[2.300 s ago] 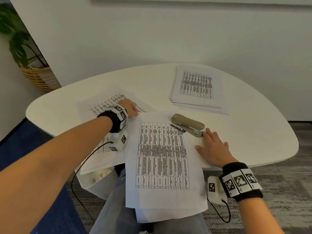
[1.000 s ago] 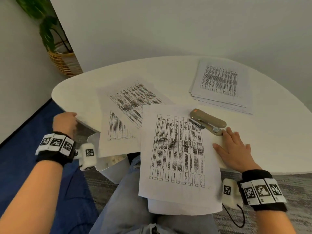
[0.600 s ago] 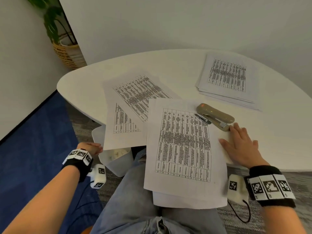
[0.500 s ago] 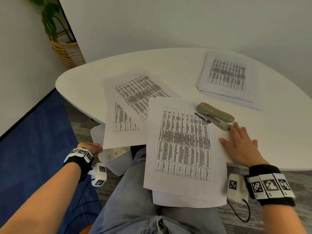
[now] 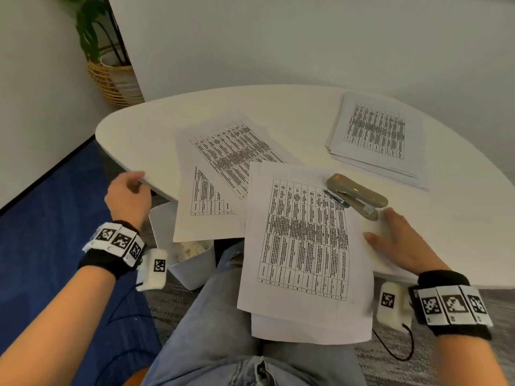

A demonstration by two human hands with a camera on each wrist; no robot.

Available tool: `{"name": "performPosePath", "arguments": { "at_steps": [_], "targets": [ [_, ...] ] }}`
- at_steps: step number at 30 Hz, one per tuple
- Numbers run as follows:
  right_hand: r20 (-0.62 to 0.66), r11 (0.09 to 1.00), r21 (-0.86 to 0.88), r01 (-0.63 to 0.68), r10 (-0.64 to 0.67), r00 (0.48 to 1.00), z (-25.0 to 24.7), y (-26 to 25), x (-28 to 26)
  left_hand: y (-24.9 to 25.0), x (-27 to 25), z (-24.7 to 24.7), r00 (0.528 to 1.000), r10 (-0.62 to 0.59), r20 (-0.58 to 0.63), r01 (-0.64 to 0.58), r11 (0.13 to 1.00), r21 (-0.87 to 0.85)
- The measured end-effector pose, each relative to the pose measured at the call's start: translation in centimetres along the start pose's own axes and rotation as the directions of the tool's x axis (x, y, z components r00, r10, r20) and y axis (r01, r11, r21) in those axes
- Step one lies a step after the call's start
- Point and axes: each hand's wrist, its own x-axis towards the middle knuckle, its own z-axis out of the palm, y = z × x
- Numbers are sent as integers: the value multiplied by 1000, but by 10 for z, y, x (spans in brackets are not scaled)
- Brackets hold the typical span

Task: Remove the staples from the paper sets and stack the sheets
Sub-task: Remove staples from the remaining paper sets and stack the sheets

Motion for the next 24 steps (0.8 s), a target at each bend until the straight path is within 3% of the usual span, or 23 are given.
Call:
{"name": "performPosePath", "arguments": {
  "at_steps": [2,5,7,9,11,12,13,16,19,23,24],
  "targets": [
    [-93,995,99,15,-6,996,-16,-10,-1,24,-3,-4,984,144,107,-148,989,23],
    [-206,982,65,179,-162,965,-31,-30,-1,50,-24,4,885,334,325,-349,937,-14],
    [-204,967,19,253,-244,948,-32,-37,6,58,-47,16,767,444,463,-461,884,-85],
    [-227,960,-1,279,-272,935,-33,-39,15,57,-66,28,619,519,589,-567,815,-123],
    [-254,964,0,267,-259,932,-40,-38,18,54,-77,37,476,526,704,-688,722,-75],
    [-250,969,-10,247,-241,938,-44,-35,19,54,-81,40,438,513,738,-722,690,-50],
    [-248,977,-31,212,-213,945,-47,-31,19,54,-83,41,432,492,756,-737,676,-20],
    [-319,997,-30,78,-83,944,-53,-11,22,55,-86,42,497,433,752,-707,704,63],
    [-346,1000,-1,-20,18,938,-54,1,17,57,-88,42,528,393,753,-684,723,103],
    [-512,999,31,13,5,859,-45,-8,-9,70,-96,44,591,340,732,-604,788,121],
    [-481,998,58,25,6,877,-39,-14,-16,74,-99,44,612,322,722,-572,811,122]
  ]
}}
